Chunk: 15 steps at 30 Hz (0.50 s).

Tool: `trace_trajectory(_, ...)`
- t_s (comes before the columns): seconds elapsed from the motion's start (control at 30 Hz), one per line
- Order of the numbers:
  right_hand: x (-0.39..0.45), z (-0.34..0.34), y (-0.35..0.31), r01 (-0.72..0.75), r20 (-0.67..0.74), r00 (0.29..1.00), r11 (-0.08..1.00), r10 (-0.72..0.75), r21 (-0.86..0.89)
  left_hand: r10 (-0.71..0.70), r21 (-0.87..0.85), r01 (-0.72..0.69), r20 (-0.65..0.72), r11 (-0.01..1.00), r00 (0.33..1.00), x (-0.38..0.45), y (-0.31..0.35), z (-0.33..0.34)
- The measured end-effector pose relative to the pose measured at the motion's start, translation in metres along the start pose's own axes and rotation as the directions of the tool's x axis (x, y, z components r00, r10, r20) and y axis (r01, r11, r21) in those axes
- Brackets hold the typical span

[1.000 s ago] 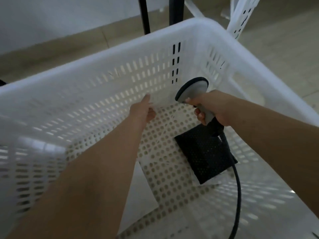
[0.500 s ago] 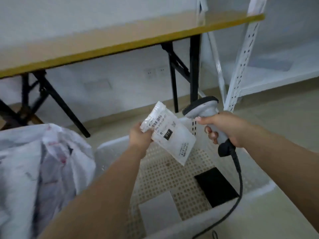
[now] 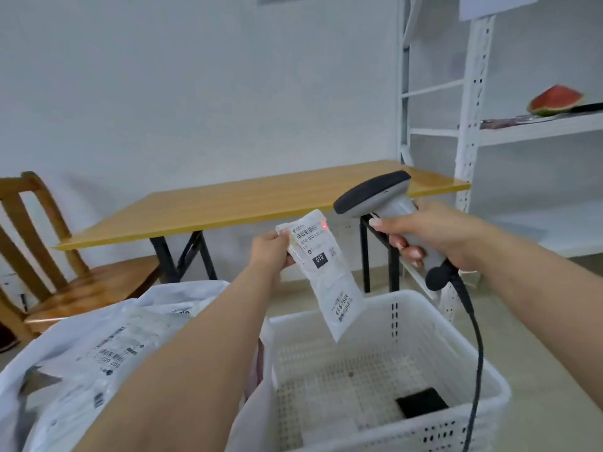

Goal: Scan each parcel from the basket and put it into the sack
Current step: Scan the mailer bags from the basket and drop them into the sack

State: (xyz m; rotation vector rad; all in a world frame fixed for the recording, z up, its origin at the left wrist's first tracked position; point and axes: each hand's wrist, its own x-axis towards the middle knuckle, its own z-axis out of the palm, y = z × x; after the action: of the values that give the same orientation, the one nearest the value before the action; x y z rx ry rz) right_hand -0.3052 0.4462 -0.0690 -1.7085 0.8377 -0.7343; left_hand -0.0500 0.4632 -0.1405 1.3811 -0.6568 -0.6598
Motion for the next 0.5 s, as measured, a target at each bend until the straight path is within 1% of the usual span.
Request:
trace_trajectory(0.17, -0.025, 0.011, -0.032, 0.065, 0.015, 0.998, 0.997, -0.064, -0.046, 0.013, -0.044, -0.014, -0.030, 0.999, 0.999, -0.019, 0.028, -0.023)
trace_trajectory(0.5, -0.040, 0.043, -0.064, 0.133, 0.087, 0.988, 0.989, -0.126, -0.071, 0.020, -0.017, -0.022, -0.107, 1.000, 0.994, -0.038, 0.047, -0.078)
